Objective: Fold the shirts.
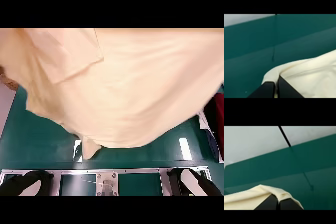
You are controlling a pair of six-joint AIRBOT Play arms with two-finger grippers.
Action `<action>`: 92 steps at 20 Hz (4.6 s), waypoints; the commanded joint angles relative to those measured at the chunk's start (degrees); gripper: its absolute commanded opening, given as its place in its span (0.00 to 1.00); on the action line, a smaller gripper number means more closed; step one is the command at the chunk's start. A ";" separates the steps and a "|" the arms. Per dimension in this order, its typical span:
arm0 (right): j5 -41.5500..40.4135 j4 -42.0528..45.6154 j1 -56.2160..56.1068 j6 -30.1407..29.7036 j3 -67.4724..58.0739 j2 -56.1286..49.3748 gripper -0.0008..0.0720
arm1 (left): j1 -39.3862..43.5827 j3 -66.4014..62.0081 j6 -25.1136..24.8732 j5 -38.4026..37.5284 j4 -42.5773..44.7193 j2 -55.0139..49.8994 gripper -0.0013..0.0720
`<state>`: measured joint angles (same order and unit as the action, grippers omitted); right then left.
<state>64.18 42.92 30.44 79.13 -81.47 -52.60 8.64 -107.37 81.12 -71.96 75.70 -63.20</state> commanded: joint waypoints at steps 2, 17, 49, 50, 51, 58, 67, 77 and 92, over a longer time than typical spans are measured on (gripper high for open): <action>-13.86 -0.33 -7.37 -5.11 14.27 -12.87 0.03 | -0.04 3.93 -1.36 5.16 -0.90 -18.08 0.05; -0.09 -1.99 -8.79 -7.56 -12.72 -54.69 0.03 | -0.07 3.78 -3.78 14.97 1.57 -42.23 0.05; 30.38 18.45 -1.42 1.90 4.94 -38.25 0.03 | -0.07 16.41 0.24 -24.90 6.75 -27.67 0.05; 28.04 18.45 -0.63 1.90 10.60 -33.88 0.03 | -0.07 22.49 1.01 -23.67 7.28 -23.15 0.05; 25.27 18.45 0.11 1.90 17.40 -28.52 0.03 | -0.07 28.85 1.49 -21.68 7.30 -18.51 0.05; 2.05 9.31 0.81 3.39 59.56 4.81 0.24 | -0.04 66.71 17.64 -3.21 2.56 8.61 0.92; -11.02 2.58 0.68 3.39 68.61 5.35 0.55 | 1.07 83.78 16.96 23.02 -16.04 9.11 0.92; -18.75 -9.20 -2.91 -1.31 68.19 1.27 0.03 | 1.05 78.60 12.61 21.88 -17.79 7.91 0.05; 2.62 13.18 2.80 8.70 45.86 1.22 0.03 | 1.07 59.25 11.65 -1.81 -10.25 13.84 0.05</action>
<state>65.87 57.82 33.19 87.07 -33.21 -51.33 9.74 -44.38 93.41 -74.94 65.25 -49.56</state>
